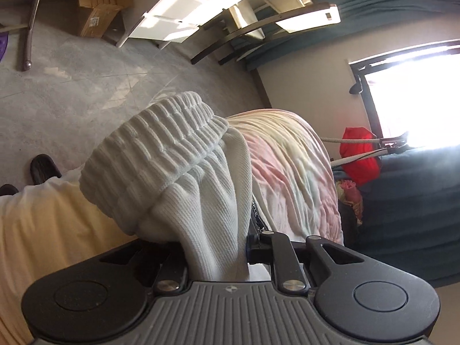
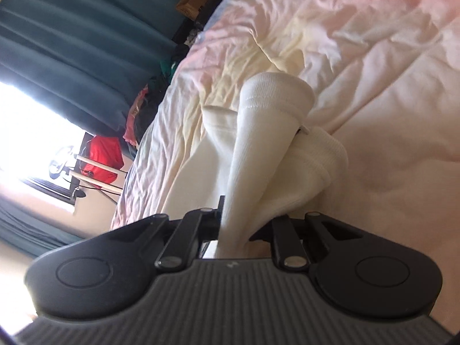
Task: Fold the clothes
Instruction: 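Fold the waistband over with the left tool while the right tool holds the leg, then open the left tool and release the waistband onto the folded pants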
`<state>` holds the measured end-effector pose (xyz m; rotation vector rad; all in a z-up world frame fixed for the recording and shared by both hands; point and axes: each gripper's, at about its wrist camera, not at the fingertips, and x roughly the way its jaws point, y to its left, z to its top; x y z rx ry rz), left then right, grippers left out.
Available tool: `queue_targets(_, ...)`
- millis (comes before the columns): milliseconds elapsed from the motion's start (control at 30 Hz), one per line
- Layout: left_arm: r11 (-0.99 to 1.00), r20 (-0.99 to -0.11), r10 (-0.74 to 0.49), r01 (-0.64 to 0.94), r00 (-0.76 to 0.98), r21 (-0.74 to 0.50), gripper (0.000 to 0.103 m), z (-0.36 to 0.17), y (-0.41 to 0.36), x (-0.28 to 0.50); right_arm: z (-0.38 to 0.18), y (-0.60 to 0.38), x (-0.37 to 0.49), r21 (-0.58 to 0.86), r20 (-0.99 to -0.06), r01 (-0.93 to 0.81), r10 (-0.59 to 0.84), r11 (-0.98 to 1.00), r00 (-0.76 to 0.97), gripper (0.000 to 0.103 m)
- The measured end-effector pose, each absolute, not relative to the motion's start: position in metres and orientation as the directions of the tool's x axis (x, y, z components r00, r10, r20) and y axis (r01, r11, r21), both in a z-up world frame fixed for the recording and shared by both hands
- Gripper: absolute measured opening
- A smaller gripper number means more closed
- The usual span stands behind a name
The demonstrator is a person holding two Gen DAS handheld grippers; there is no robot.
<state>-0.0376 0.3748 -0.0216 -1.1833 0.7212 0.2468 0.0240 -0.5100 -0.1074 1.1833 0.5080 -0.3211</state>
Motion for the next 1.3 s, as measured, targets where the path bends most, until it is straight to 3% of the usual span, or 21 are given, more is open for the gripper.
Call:
queue_targets(67, 0.379, -0.632, -0.207, -0.535, 0.747, -0.755, 0.025, -0.037, 0.378, -0.042, -0.113, -0.511, 0.023, 0.802, -0.539, 0.495, 0.046, 0.335, 0.841, 0.015)
queue_targets(167, 0.384, -0.650, -0.234, -0.545, 0.723, -0.745, 0.041, -0.049, 0.381, -0.050, -0.118, -0.512, 0.022, 0.808, -0.541, 0.493, 0.074, 0.324, 0.838, 0.015)
queue_targets(233, 0.392, -0.668, -0.247, -0.558, 0.702, -0.731, 0.058, -0.054, 0.383, -0.054, -0.120, -0.513, 0.020, 0.819, -0.531, 0.486, 0.084, 0.303, 0.843, 0.015)
queue_targets(367, 0.515, -0.737, -0.185, -0.575, 0.650, -0.636, 0.062, -0.043, 0.371, -0.053, -0.123, -0.514, 0.022, 0.851, -0.489, 0.450, 0.097, 0.270, 0.867, 0.019)
queue_targets(433, 0.585, -0.765, -0.176, -0.560, 0.619, -0.587, 0.064, -0.036, 0.366, -0.054, -0.122, -0.514, 0.024, 0.866, -0.462, 0.424, 0.102, 0.265, 0.881, 0.046)
queue_targets(467, 0.616, -0.777, -0.170, -0.550, 0.606, -0.564, 0.065, -0.032, 0.364, -0.056, -0.122, -0.514, 0.026, 0.873, -0.448, 0.410, 0.104, 0.262, 0.888, 0.073)
queue_targets(500, 0.643, -0.787, -0.163, -0.541, 0.595, -0.542, 0.068, -0.029, 0.361, -0.059, -0.121, -0.514, 0.027, 0.880, -0.435, 0.397, 0.107, 0.259, 0.894, 0.085)
queue_targets(567, 0.694, -0.808, -0.127, -0.531, 0.575, -0.487, 0.075, -0.020, 0.352, -0.064, -0.122, -0.514, 0.031, 0.884, -0.428, 0.392, 0.106, 0.253, 0.897, 0.085)
queue_targets(767, 0.832, -0.811, 0.007, -0.453, 0.585, -0.320, 0.080, 0.007, 0.327, -0.094, -0.140, -0.527, 0.040, 0.888, -0.431, 0.405, 0.089, 0.217, 0.898, 0.083)
queue_targets(967, 0.842, -0.720, 0.158, -0.473, 0.675, -0.259, 0.082, 0.053, 0.318, -0.103, -0.149, -0.536, 0.050, 0.909, -0.378, 0.350, 0.094, 0.227, 0.921, 0.084)
queue_targets(1200, 0.891, -0.631, 0.156, -0.384, 0.760, -0.242, 0.083, 0.074, 0.260, -0.053, -0.126, -0.537, 0.044, 0.956, -0.128, 0.099, 0.088, 0.277, 0.988, 0.085)
queue_targets(1300, 0.904, -0.624, 0.102, -0.334, 0.775, -0.266, 0.083, 0.068, 0.223, -0.030, -0.123, -0.536, 0.045, 0.937, -0.192, 0.153, 0.097, 0.314, 0.977, 0.084)
